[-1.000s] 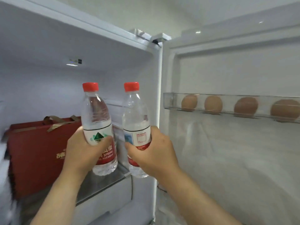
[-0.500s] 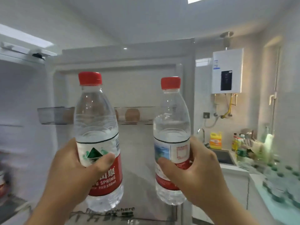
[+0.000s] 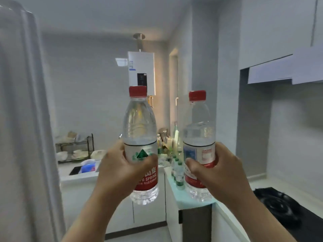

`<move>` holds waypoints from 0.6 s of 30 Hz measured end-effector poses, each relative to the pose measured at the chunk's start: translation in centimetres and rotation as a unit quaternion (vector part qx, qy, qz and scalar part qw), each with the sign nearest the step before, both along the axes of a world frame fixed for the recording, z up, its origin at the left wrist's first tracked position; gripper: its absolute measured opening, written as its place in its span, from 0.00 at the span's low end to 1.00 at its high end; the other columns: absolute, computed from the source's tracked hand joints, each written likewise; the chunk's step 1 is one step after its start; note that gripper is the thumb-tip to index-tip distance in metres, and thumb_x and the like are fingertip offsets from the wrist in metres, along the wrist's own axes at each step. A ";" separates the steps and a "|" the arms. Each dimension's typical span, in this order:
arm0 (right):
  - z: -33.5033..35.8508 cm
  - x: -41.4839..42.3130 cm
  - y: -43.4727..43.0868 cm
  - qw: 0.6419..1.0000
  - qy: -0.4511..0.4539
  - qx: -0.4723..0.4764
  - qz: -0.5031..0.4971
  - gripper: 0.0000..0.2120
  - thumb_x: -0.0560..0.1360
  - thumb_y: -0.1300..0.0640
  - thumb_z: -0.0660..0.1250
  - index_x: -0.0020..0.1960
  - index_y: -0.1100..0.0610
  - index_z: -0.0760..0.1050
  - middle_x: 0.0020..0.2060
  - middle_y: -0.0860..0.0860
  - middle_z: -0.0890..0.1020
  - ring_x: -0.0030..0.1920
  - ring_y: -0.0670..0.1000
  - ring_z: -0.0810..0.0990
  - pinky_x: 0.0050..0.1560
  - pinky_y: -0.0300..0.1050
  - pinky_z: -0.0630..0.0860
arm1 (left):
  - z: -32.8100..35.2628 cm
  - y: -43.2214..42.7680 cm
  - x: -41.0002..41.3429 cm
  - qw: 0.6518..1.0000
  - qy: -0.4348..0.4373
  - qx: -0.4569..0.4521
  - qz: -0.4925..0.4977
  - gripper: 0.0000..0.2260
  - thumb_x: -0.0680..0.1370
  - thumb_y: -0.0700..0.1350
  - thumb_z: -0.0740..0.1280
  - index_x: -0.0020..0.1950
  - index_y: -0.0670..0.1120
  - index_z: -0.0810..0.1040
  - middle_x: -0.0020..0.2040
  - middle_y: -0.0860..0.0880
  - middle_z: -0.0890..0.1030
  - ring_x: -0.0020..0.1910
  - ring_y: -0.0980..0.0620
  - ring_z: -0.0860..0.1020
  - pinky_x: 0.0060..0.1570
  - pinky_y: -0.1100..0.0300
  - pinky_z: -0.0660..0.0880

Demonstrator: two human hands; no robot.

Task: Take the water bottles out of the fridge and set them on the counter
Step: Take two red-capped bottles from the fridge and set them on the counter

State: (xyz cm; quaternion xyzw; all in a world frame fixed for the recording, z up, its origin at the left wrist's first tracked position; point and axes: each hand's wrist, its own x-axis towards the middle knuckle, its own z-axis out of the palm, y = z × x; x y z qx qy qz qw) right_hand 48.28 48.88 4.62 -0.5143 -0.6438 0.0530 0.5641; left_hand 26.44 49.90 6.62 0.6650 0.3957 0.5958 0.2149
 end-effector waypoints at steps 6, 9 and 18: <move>-3.3 8.4 6.0 0.994 0.038 -0.060 -0.078 0.15 0.65 0.46 0.75 0.49 0.47 0.77 0.39 0.43 0.84 0.40 0.33 0.80 0.31 0.25 0.72 | -4.7 11.0 8.3 0.995 -0.007 -0.069 -0.075 0.22 0.57 0.57 0.77 0.48 0.58 0.77 0.41 0.59 0.85 0.40 0.63 0.82 0.38 0.64 0.77; -5.1 10.9 10.7 0.989 0.054 -0.074 -0.120 0.16 0.64 0.47 0.76 0.48 0.48 0.76 0.38 0.43 0.83 0.38 0.37 0.82 0.31 0.28 0.73 | -7.0 17.2 11.2 0.991 -0.010 -0.103 -0.083 0.21 0.59 0.52 0.78 0.50 0.56 0.79 0.42 0.55 0.85 0.40 0.62 0.82 0.41 0.58 0.79; -7.3 16.8 25.0 0.970 0.089 -0.116 -0.196 0.14 0.64 0.49 0.77 0.44 0.47 0.74 0.39 0.43 0.82 0.41 0.41 0.81 0.37 0.38 0.75 | -9.0 34.1 18.5 0.984 -0.012 -0.136 -0.112 0.17 0.62 0.46 0.79 0.48 0.55 0.79 0.40 0.55 0.85 0.37 0.63 0.81 0.38 0.59 0.77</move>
